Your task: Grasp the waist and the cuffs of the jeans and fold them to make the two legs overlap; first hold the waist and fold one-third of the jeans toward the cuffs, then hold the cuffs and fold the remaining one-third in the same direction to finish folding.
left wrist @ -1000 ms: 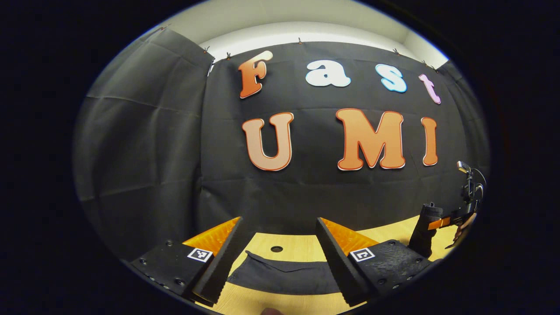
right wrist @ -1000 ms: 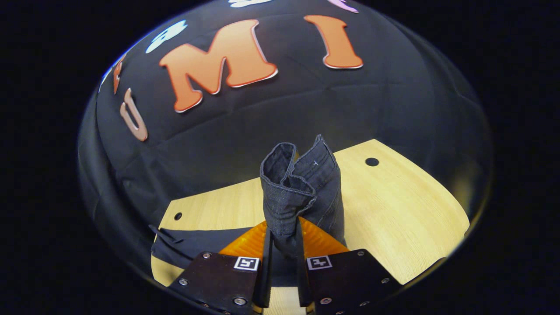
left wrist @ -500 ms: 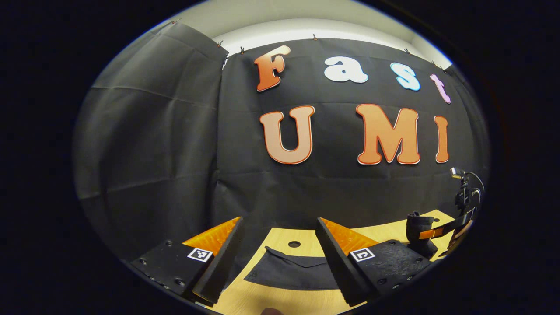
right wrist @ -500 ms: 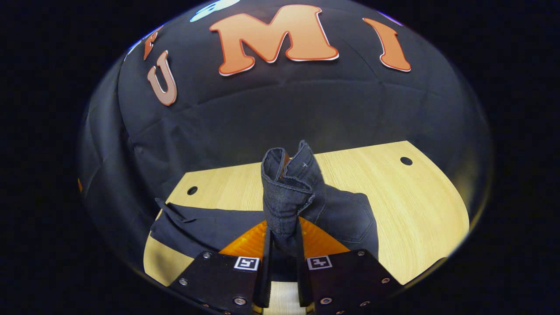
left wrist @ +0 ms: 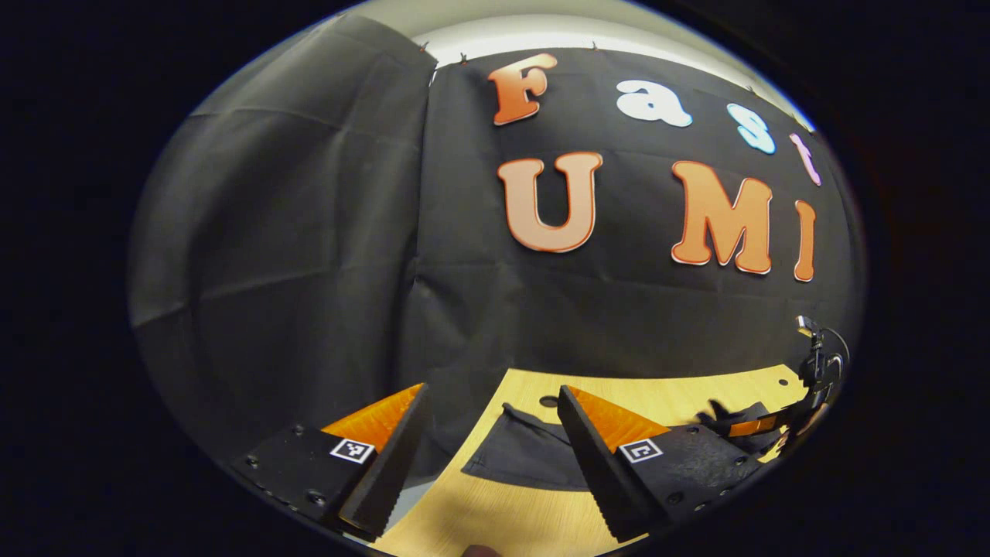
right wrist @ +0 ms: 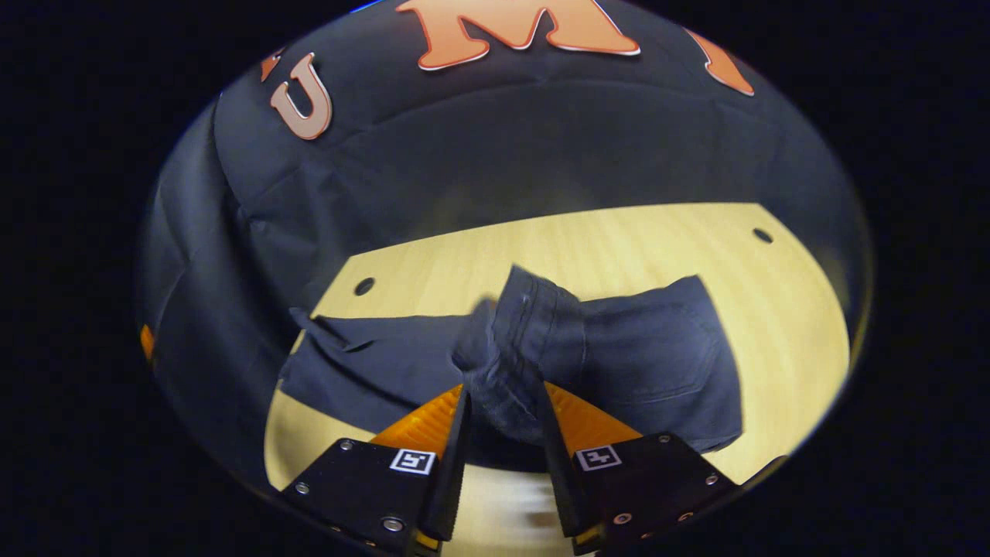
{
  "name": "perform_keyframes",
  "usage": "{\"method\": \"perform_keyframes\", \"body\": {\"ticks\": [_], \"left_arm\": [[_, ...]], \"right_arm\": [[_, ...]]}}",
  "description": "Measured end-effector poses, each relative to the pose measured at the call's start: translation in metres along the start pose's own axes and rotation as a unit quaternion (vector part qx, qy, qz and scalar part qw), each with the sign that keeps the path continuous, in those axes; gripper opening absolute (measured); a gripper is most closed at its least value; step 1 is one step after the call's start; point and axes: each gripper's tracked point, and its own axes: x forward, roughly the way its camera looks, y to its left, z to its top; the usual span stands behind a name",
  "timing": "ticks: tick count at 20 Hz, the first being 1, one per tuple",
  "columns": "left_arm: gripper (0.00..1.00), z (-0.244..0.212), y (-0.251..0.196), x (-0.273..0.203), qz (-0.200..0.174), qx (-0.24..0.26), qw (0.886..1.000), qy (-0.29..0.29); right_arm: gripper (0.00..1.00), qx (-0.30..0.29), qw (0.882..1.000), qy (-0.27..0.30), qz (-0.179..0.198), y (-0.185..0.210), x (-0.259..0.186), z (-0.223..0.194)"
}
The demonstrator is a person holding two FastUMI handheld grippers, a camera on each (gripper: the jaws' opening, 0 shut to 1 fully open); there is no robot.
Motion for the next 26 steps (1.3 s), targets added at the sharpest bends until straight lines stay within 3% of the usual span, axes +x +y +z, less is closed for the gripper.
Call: {"method": "perform_keyframes", "body": {"ticks": [4, 7, 8, 9, 10, 12, 19, 23, 26], "left_arm": [[0.98, -0.036, 0.007, 0.025, 0.002, -0.029, 0.998, 0.063], [0.98, -0.081, 0.006, 0.046, 0.003, -0.077, 0.985, 0.156], [0.98, -0.097, 0.003, 0.055, 0.002, -0.097, 0.977, 0.191], [0.98, -0.114, -0.002, 0.065, 0.003, -0.117, 0.967, 0.225], [0.96, -0.128, -0.003, 0.072, 0.003, -0.135, 0.957, 0.257], [0.98, -0.155, 0.002, 0.087, 0.014, -0.16, 0.938, 0.309], [0.98, -0.204, 0.026, 0.119, 0.062, -0.239, 0.857, 0.453], [0.98, -0.236, 0.028, 0.142, 0.098, -0.241, 0.825, 0.502], [0.99, -0.244, 0.044, 0.162, 0.13, -0.236, 0.815, 0.513]], "right_arm": [[0.58, -0.017, 1.0, -0.01, 0.007, 0.004, -0.014, 0.001], [0.67, -0.024, 0.999, -0.035, -0.006, -0.007, -0.031, 0.015], [0.72, -0.026, 0.999, -0.042, -0.012, -0.013, -0.038, 0.019], [0.68, -0.027, 0.998, -0.05, -0.018, -0.018, -0.046, 0.024], [0.81, -0.028, 0.998, -0.06, -0.024, -0.024, -0.054, 0.028], [0.85, -0.032, 0.996, -0.08, -0.04, -0.038, -0.072, 0.038], [0.89, -0.033, 0.989, -0.114, -0.092, -0.081, -0.127, 0.044], [0.9, -0.017, 0.987, -0.118, -0.111, -0.1, -0.144, 0.037], [0.9, -0.007, 0.986, -0.118, -0.121, -0.11, -0.15, 0.031]]}}
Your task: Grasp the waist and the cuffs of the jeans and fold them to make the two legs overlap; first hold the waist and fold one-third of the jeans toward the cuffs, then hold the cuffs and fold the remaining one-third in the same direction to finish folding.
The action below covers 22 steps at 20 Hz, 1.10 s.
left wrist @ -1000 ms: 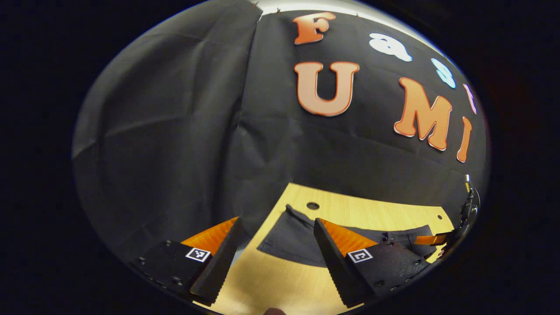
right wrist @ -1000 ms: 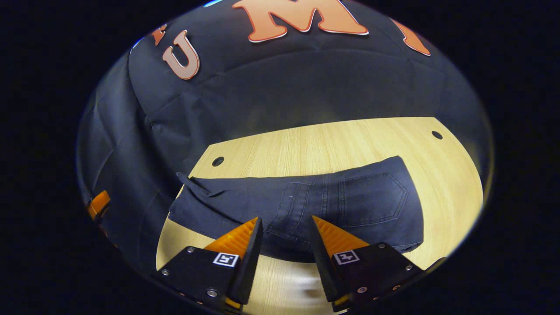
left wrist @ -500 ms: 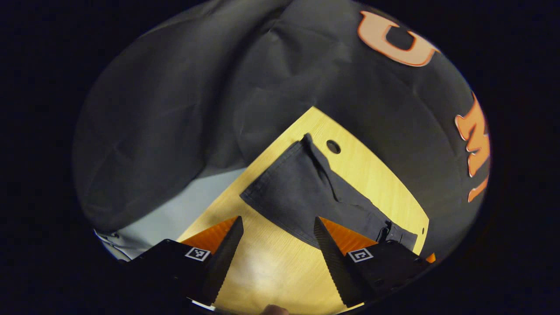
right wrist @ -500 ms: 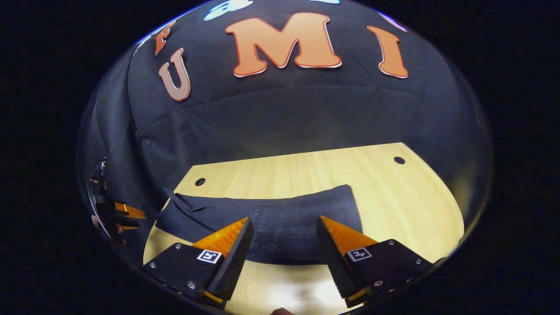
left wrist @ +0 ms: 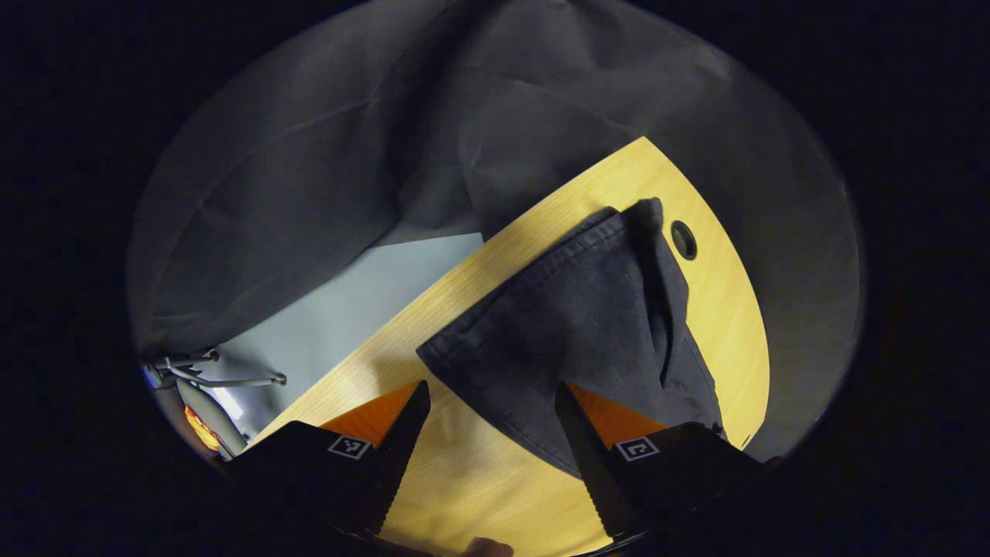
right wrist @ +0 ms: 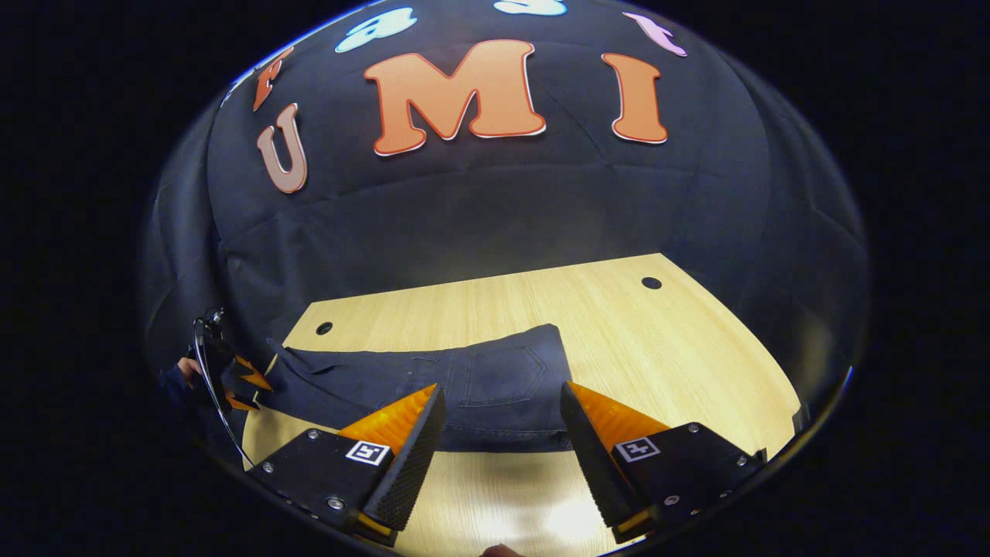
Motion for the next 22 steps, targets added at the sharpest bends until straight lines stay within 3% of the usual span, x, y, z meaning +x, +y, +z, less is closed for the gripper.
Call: {"method": "perform_keyframes", "body": {"ticks": [5, 9, 13, 15, 17, 22], "left_arm": [[0.99, 0.003, 0.005, 0.014, 0.054, -0.008, 0.998, 0.016], [0.97, 0.004, 0.003, 0.019, 0.095, 0.015, 0.995, 0.018], [0.98, 0.014, -0.01, 0.026, 0.088, 0.034, 0.995, -0.016], [0.85, 0.02, -0.026, 0.031, 0.041, 0.096, 0.992, -0.069], [0.06, 0.02, -0.032, 0.035, 0.024, 0.123, 0.988, -0.093], [0.01, 0.024, -0.056, 0.011, -0.066, 0.092, 0.986, -0.122]], "right_arm": [[0.9, 0.006, 1.0, 0.002, -0.003, -0.002, -0.002, -0.005], [0.9, 0.011, 1.0, 0.001, -0.002, -0.002, -0.002, -0.004], [0.9, 0.018, 1.0, 0.001, 0.0, -0.001, -0.004, -0.008], [0.9, 0.022, 1.0, 0.01, 0.001, -0.003, -0.007, -0.014], [0.9, 0.028, 1.0, 0.008, 0.002, -0.007, -0.01, -0.01], [0.9, 0.024, 1.0, -0.001, -0.001, -0.03, -0.018, 0.008]]}}
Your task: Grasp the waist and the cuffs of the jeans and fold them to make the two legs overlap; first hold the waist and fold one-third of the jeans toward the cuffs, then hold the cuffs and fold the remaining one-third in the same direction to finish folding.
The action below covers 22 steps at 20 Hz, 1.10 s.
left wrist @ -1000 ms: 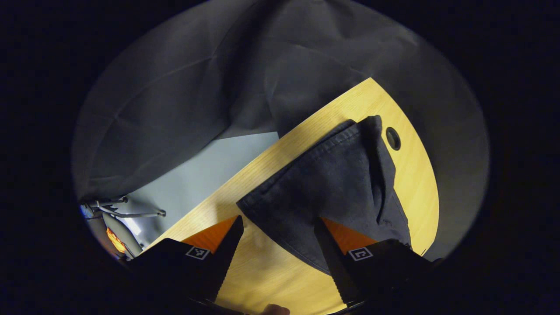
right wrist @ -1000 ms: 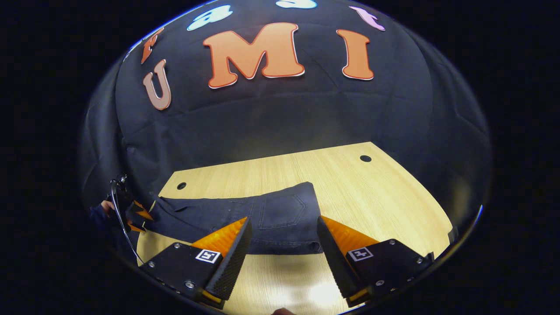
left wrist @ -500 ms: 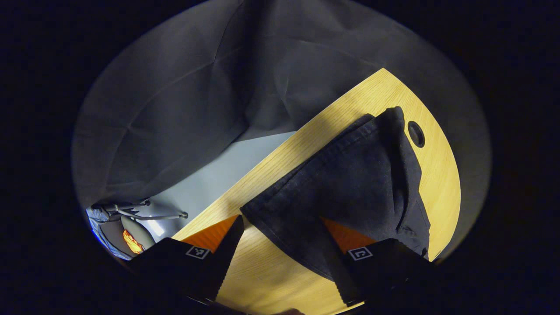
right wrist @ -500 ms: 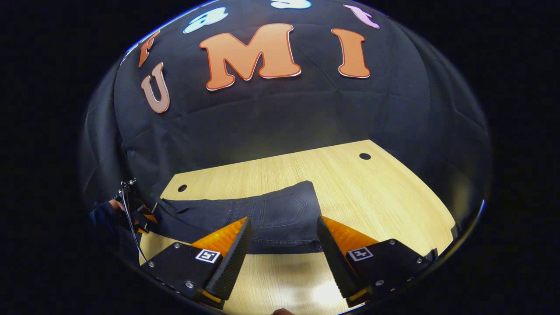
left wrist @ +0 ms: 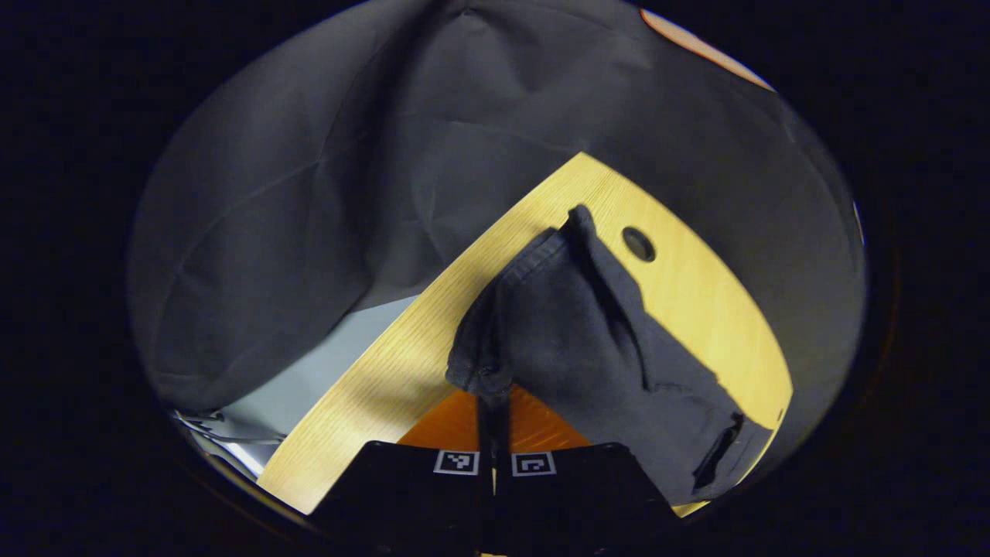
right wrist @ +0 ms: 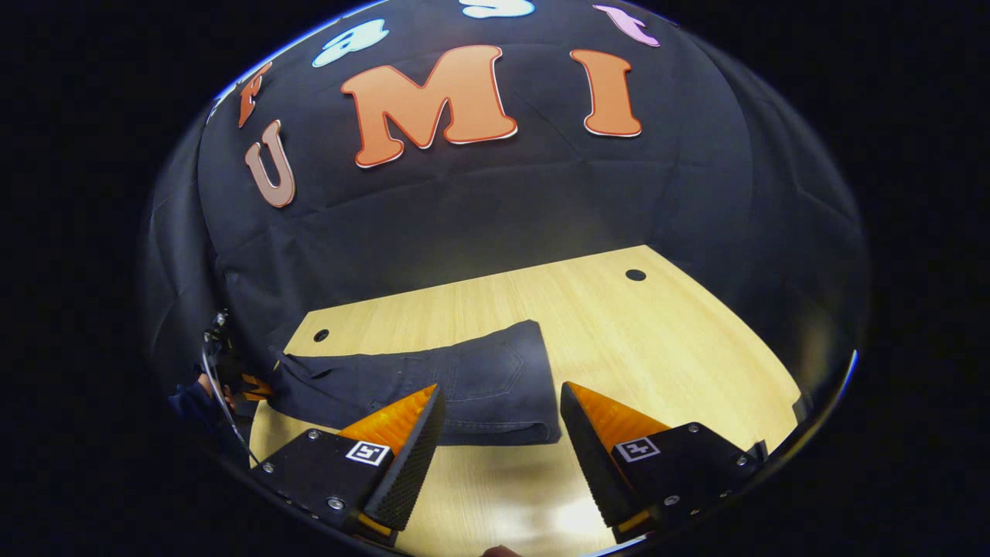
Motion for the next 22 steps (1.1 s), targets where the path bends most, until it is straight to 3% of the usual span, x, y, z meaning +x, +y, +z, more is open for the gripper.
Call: {"method": "perform_keyframes", "body": {"ticks": [7, 9, 14, 22], "left_arm": [[0.01, 0.022, -0.03, -0.046, -0.063, -0.004, 0.996, -0.064], [0.01, 0.028, -0.046, -0.08, -0.08, 0.005, 0.993, -0.084], [0.01, 0.037, -0.11, -0.161, -0.127, 0.038, 0.984, -0.116], [0.01, 0.027, -0.216, -0.23, -0.185, 0.108, 0.967, -0.141]], "right_arm": [[0.91, -0.006, 0.999, -0.017, 0.031, 0.004, 0.012, 0.035], [0.91, -0.009, 0.999, -0.019, 0.041, 0.006, 0.015, 0.04], [0.91, -0.004, 0.997, -0.024, 0.066, 0.007, 0.025, 0.051], [0.91, 0.006, 0.997, -0.037, 0.074, 0.003, 0.028, 0.059]]}}
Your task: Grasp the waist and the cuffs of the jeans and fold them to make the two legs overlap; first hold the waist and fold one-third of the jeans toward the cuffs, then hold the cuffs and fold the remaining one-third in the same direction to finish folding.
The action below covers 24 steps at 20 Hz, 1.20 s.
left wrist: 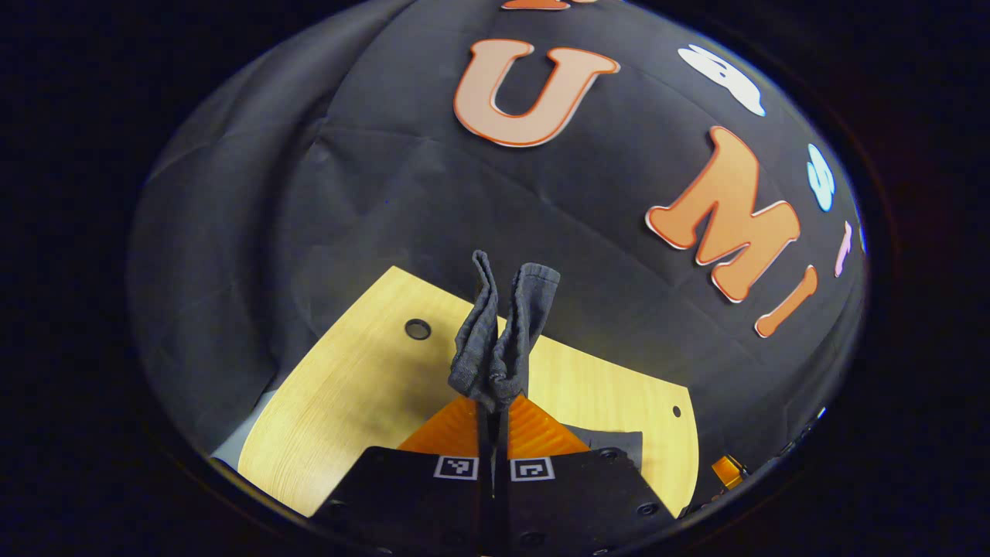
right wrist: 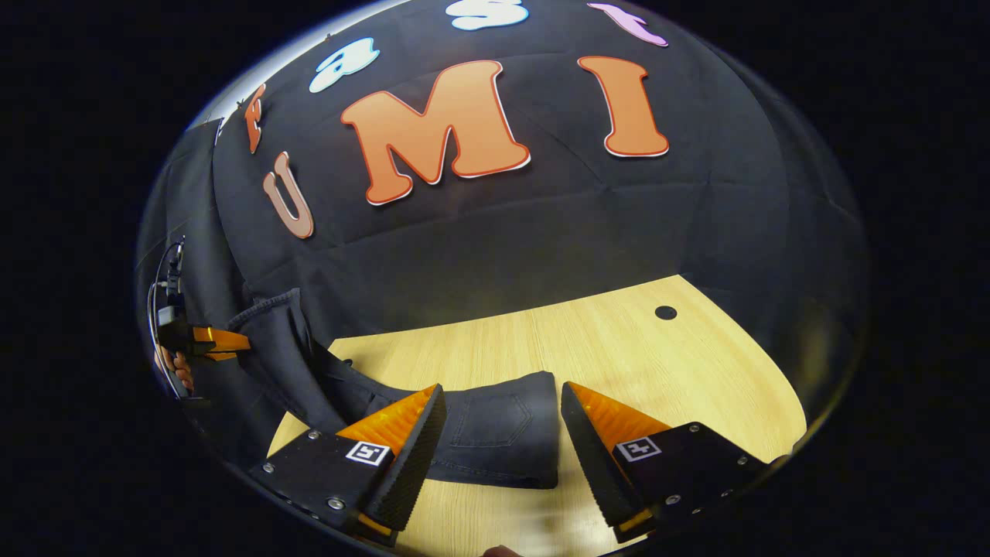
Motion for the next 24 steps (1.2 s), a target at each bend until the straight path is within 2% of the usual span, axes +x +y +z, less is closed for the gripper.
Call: {"method": "perform_keyframes", "body": {"ticks": [5, 12, 17, 24], "left_arm": [[0.0, -0.002, -0.063, -0.002, -0.026, 0.037, 0.999, 0.006], [0.01, -0.021, -0.146, -0.003, -0.067, 0.075, 0.995, 0.018], [0.01, -0.047, -0.194, 0.001, -0.087, 0.103, 0.99, 0.031], [0.01, -0.083, -0.244, 0.018, -0.094, 0.119, 0.987, 0.055]], "right_arm": [[0.91, -0.003, 1.0, -0.016, 0.003, 0.001, -0.001, 0.005], [0.97, -0.043, 0.994, -0.1, 0.01, -0.006, -0.011, 0.045], [0.97, -0.053, 0.993, -0.104, -0.003, -0.025, -0.013, 0.048], [0.97, -0.058, 0.993, -0.1, -0.01, -0.058, -0.017, 0.054]]}}
